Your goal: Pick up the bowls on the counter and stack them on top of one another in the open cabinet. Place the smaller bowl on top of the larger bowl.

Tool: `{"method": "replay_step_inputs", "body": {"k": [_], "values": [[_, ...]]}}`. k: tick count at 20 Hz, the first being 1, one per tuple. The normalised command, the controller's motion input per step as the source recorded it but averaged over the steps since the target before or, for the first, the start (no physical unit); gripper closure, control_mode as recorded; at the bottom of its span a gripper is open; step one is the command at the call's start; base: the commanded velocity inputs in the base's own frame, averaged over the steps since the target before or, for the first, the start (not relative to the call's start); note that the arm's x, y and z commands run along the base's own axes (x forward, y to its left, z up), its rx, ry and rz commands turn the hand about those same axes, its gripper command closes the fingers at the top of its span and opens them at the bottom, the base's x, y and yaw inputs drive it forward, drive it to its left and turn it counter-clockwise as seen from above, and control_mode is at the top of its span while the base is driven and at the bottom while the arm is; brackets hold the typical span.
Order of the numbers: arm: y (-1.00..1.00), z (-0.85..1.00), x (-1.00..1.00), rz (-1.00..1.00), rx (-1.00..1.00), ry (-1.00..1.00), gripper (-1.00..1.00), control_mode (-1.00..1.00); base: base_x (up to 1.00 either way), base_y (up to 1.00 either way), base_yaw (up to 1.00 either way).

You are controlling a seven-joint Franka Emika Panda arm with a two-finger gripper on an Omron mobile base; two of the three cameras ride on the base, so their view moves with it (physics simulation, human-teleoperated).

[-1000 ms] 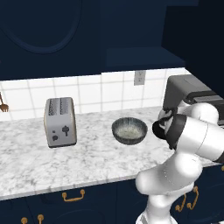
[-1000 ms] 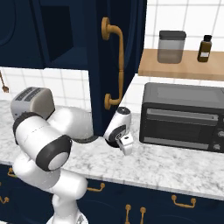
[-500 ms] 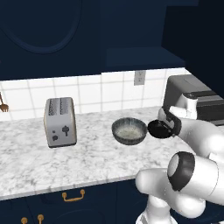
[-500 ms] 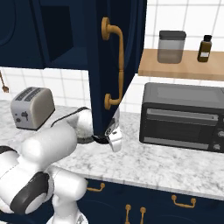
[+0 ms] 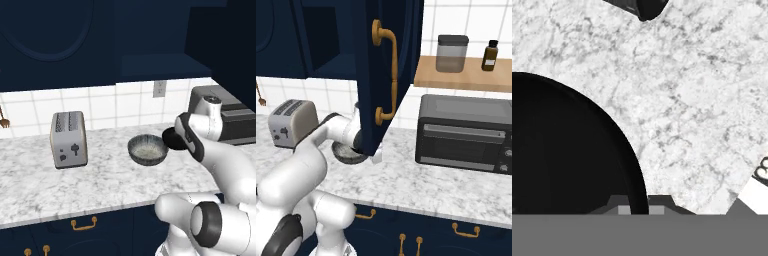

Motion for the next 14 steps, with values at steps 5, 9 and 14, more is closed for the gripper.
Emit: {"method": "replay_step_inputs", "body": {"k": [5, 9, 14], "values": [[0.39, 0.14, 0.28, 0.16, 0.02, 0.07, 1.00, -1.00, 0.00, 0.00, 0.00], [0.47, 0.00, 0.24, 0.16, 0.01, 0.01, 1.00, -1.00, 0.00, 0.00, 0.00], [0.39, 0.00, 0.22, 0.00, 0.00, 0.01, 1.00, -1.00, 0.00, 0.00, 0.00]]}}
